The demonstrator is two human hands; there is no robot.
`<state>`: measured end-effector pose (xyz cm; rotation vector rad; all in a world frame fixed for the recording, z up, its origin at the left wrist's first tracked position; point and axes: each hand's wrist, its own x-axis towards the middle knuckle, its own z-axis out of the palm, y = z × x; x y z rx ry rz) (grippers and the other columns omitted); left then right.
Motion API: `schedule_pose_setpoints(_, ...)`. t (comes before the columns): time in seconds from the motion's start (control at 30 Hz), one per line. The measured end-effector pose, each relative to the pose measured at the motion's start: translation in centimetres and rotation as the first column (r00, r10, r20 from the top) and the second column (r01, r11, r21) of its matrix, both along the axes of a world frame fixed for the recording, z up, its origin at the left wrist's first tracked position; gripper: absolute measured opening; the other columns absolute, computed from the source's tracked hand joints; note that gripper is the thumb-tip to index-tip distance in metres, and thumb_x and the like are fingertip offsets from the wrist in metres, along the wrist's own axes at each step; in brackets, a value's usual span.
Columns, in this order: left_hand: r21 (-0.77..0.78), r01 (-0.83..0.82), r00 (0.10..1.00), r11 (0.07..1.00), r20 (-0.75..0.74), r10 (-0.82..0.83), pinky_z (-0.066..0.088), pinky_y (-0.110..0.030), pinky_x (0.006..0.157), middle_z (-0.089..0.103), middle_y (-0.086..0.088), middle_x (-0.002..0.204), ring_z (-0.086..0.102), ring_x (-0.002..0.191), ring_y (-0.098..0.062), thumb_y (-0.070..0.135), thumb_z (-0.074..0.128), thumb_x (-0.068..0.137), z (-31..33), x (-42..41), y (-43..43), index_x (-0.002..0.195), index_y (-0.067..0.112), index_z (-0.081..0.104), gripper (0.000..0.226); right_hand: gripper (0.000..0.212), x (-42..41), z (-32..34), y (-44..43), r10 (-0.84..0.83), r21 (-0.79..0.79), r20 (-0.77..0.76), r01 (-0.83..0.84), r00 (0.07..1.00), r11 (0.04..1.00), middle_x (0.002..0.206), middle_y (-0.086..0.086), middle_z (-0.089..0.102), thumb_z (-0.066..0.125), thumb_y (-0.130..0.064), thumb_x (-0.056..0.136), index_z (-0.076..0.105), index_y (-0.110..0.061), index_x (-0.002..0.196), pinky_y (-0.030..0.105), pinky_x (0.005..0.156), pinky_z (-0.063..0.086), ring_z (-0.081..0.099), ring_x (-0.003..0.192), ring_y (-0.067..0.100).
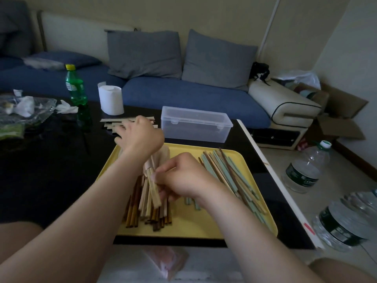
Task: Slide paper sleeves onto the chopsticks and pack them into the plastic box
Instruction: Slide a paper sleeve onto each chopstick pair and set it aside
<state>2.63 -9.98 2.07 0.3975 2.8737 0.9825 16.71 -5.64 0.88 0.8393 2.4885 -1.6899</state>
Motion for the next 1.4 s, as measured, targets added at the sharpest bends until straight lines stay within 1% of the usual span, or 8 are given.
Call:
schedule_pose_setpoints(0.2, -0.169, 0.125, 0.992, 0.978, -0.002, -0.128, 0.033, -0.059, 0.113, 0.049, -0.02, 0.147, 0.034, 0.142, -0.044, 0.02, 0.056, 0.101, -0.3, -3.2, -0.5, 0.141, 0.01, 0.055, 0.041, 0.017, -3.1, -0.6, -3.0, 0.023, 0.025, 0.019, -0.023, 1.0, 0.999, 0.074, 0.011, 0.079, 0.072, -0.019, 0.104, 0.073, -0.003, 0.108, 0.025, 0.045, 0.056, 0.073, 0.052, 0.018)
schedule_pose_setpoints(0.4, -0.306, 0.218, 0.962, 0.927, -0.093, -0.257, 0.039, -0.061, 0.111, 0.06, -0.013, 0.126, 0.049, 0.127, -0.037, 0.019, 0.069, 0.091, -2.3, -5.8, 0.3, 0.108, 0.015, 0.062, 0.019, 0.019, -5.6, 0.4, -1.9, 0.027, 0.219, 0.057, -0.039, 0.998, 0.975, 0.071, 0.01, 0.08, 0.054, -0.013, 0.105, 0.069, -0.002, 0.101, 0.019, 0.045, 0.051, 0.072, 0.048, 0.017)
schedule_pose_setpoints(0.57, -0.447, 0.231, 0.941, 0.864, -0.121, -0.315, 0.031, -0.064, 0.115, 0.051, -0.015, 0.147, 0.041, 0.141, -0.037, 0.023, 0.067, 0.094, -2.7, -7.2, 1.8, 0.135, 0.012, 0.057, 0.043, 0.023, -8.0, 1.2, 1.9, -0.062, 0.454, 0.022, 0.046, 0.998, 0.89, 0.065, 0.001, 0.078, 0.059, -0.023, 0.1, 0.076, -0.01, 0.092, 0.032, 0.066, 0.065, 0.077, 0.061, 0.014)
schedule_pose_setpoints(0.73, -0.522, 0.292, 0.927, 0.801, -0.051, -0.371, 0.031, -0.06, 0.115, 0.044, -0.016, 0.154, 0.038, 0.144, -0.037, 0.025, 0.061, 0.101, -2.2, -9.2, 2.8, 0.146, 0.012, 0.049, 0.048, 0.022, -10.3, 2.7, 6.7, -0.141, 0.585, 0.012, 0.107, 0.99, 0.804, 0.077, 0.006, 0.08, 0.057, -0.022, 0.094, 0.071, -0.008, 0.103, 0.031, 0.063, 0.061, 0.077, 0.057, 0.018)
schedule_pose_setpoints(0.87, -0.554, 0.28, 0.933, 0.784, -0.036, -0.358, 0.03, -0.06, 0.118, 0.037, -0.017, 0.159, 0.034, 0.148, -0.04, 0.028, 0.061, 0.101, -2.4, -10.4, 3.8, 0.155, 0.01, 0.037, 0.061, 0.022, -12.2, 4.1, 8.7, -0.158, 0.777, 0.015, 0.088, 0.987, 0.623, 0.109, 0.009, 0.066, 0.069, -0.022, 0.096, 0.064, -0.011, 0.115, 0.04, 0.078, 0.058, 0.07, 0.097, 0.033)
schedule_pose_setpoints(1.07, -0.498, 0.241, 0.955, 0.833, -0.034, -0.296, 0.015, -0.063, 0.125, 0.021, -0.017, 0.171, 0.005, 0.16, -0.041, 0.039, 0.06, 0.099, -4.0, -14.3, 6.6, 0.163, 0.009, 0.021, 0.081, 0.041, -14.6, 2.1, 9.7, -0.054, 0.952, 0.036, -0.017, 0.998, 0.306, 0.136, 0.016, 0.055, 0.066, -0.027, 0.1, 0.055, -0.013, 0.137, 0.042, 0.09, 0.047, 0.057, 0.122, 0.037)
schedule_pose_setpoints(1.23, -0.475, 0.203, 0.966, 0.856, -0.045, -0.254, -0.001, -0.07, 0.123, 0.016, -0.016, 0.172, -0.005, 0.16, -0.041, 0.047, 0.048, 0.098, -5.8, -16.5, 7.4, 0.164, 0.01, 0.021, 0.081, 0.054, -16.1, 0.2, 10.5, -0.093, 0.934, 0.096, -0.057, 0.991, 0.353, 0.15, 0.021, 0.044, 0.043, -0.05, 0.105, 0.046, -0.018, 0.148, 0.054, 0.105, 0.042, 0.046, 0.134, 0.044)
schedule_pose_setpoints(1.4, -0.489, 0.186, 0.977, 0.852, -0.001, -0.214, -0.01, -0.075, 0.119, 0.014, -0.016, 0.173, -0.009, 0.158, -0.048, 0.055, 0.057, 0.092, -6.7, -18.4, 7.1, 0.165, 0.017, 0.017, 0.092, 0.053, -17.2, -1.0, 11.2, -0.119, 0.948, 0.097, -0.055, 0.988, 0.315, 0.154, 0.02, 0.043, 0.041, -0.051, 0.106, 0.045, -0.021, 0.15, 0.058, 0.107, 0.043, 0.042, 0.139, 0.045)
